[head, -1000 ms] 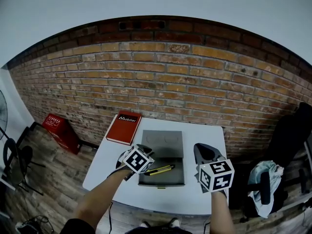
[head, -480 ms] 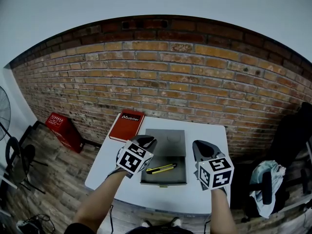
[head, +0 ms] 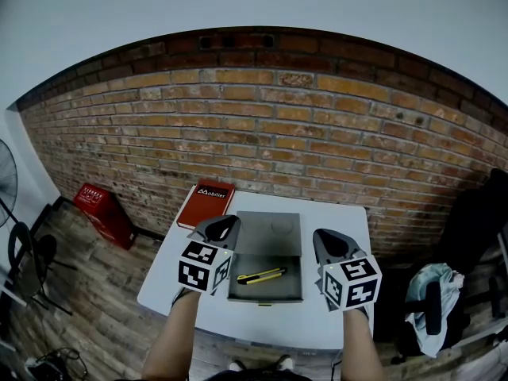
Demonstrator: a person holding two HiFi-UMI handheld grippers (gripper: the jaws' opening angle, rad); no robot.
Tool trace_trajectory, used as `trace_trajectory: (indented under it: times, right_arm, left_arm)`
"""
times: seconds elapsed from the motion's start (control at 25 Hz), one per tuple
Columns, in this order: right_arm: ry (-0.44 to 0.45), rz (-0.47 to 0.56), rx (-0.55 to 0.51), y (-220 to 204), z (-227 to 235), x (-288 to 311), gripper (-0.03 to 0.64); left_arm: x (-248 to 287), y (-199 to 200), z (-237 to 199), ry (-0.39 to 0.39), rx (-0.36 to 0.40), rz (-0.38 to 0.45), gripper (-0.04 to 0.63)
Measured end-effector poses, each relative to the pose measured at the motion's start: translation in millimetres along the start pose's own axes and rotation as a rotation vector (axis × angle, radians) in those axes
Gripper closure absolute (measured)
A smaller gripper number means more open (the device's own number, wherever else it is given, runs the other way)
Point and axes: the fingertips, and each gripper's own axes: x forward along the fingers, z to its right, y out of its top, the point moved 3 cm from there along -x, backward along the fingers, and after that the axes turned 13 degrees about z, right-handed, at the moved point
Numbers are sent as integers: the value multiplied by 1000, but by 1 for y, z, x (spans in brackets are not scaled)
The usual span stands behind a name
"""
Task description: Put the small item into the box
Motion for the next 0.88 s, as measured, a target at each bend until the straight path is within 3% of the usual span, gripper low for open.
trace_trajectory:
  times: [0.24, 0.44, 0.88]
  right_arm:
    - [-11, 10, 2, 3, 3, -4, 597]
    - [-9, 15, -2, 5, 5, -4, 597]
    - [-16, 30, -15, 10, 5, -6, 598]
  left_arm:
    - [-19, 3, -13, 85, -7, 26, 566]
    - [-26, -4, -23, 154, 15, 0, 570]
    - [-25, -3, -19, 130, 23, -1, 571]
